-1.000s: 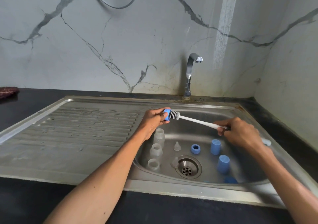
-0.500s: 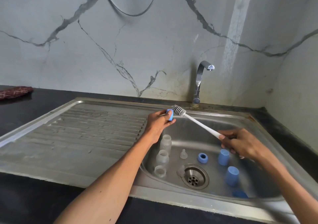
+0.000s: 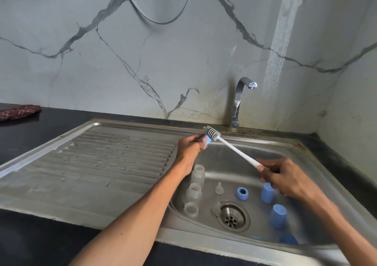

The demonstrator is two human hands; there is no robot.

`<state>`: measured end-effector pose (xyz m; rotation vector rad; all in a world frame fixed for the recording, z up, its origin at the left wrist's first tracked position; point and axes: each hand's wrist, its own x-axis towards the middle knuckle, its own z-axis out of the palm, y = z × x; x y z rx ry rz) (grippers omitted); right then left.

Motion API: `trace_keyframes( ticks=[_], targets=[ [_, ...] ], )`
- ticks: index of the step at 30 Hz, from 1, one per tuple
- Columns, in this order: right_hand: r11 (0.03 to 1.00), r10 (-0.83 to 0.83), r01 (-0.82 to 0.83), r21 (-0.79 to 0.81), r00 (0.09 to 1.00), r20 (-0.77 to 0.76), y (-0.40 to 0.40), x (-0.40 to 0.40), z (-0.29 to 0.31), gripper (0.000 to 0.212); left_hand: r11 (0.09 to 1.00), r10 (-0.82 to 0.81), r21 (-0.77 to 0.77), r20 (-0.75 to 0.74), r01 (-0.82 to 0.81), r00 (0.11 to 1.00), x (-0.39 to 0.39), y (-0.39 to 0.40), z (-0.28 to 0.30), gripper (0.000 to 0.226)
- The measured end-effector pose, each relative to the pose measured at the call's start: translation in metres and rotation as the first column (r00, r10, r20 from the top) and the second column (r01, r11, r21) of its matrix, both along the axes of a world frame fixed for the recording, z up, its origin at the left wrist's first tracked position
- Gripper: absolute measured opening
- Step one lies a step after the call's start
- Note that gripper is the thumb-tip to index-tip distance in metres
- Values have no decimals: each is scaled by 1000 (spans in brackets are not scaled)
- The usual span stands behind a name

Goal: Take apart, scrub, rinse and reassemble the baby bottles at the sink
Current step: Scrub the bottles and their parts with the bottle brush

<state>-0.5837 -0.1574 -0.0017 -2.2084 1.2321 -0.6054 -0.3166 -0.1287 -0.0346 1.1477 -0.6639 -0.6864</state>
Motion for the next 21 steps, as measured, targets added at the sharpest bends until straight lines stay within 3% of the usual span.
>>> trace_keyframes(
  ticks=[2,7,14,18,21],
  targets=[
    [1000,-4,4,16,1000,7,0,0,0,21,1000,-6,6,83,6,997,-6,-2,1,24],
    [988,64,-76,135,994,93,9,-2,5,27,987,157,-45,41,-155,987,5,-1,3,17],
    [991,19,-32,128,995,101,5,-2,4,31,1000,13,-16,153,-11,988,-9,-2,3,30],
    [985,47,-60,160,996,80,4,-3,3,31,994,97,-39,-15,-98,995,3,0,8,26],
    [980,71,-85,181,994,86,5,-2,1,30,996,49,-65,-192,-63,980,7,4,8,24]
  ],
)
